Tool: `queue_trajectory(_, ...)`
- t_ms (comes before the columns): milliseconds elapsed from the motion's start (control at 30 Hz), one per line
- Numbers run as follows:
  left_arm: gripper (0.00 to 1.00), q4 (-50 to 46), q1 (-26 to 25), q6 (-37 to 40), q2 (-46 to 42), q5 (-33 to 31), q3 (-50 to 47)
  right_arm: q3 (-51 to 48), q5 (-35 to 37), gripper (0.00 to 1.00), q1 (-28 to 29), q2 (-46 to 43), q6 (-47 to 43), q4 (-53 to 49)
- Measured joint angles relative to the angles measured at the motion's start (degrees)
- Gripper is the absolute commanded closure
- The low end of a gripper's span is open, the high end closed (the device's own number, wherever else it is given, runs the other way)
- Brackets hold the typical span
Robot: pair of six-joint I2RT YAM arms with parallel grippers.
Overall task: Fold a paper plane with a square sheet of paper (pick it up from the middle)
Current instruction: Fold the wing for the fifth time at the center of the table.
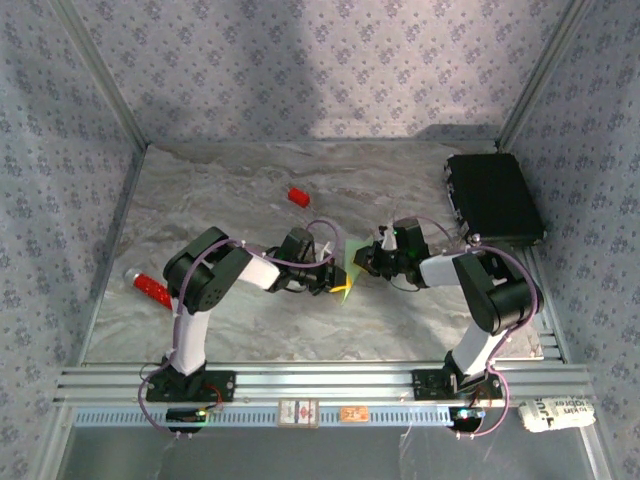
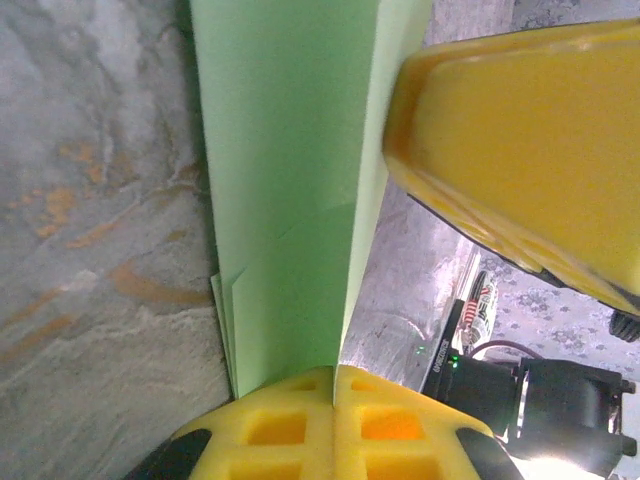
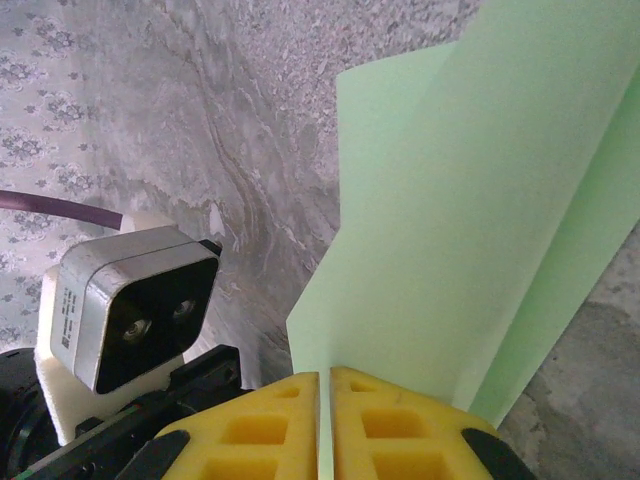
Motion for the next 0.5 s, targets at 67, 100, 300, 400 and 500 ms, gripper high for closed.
queue_trajectory(67,1.0,0.4,0.1,-0.5,0.0,0.1,-0.1,0.0,0.0,0.88,-0.1,0.1,0.0,0.0)
queue_trajectory(100,1.0,0.4,0.1,-0.6,0.1,0.2,-0.1,0.0,0.0,0.88,-0.2,0.1,0.1,0.0)
queue_trajectory(300,1.0,1.5,0.2,-1.5,0.2,0.2,-0.5,0.0,0.0,0.87,-0.4,0.1,0.4,0.4)
queue_trajectory(400,1.0,1.7,0.3,-1.8,0.3,0.4,-0.5,0.0,-0.5,0.87,-0.4,0.1,0.4,0.4)
queue_trajectory(500,1.0,1.9,0.5,-2.2,0.5,0.7,-0.5,0.0,-0.5,0.87,-0.4,0.3,0.4,0.6)
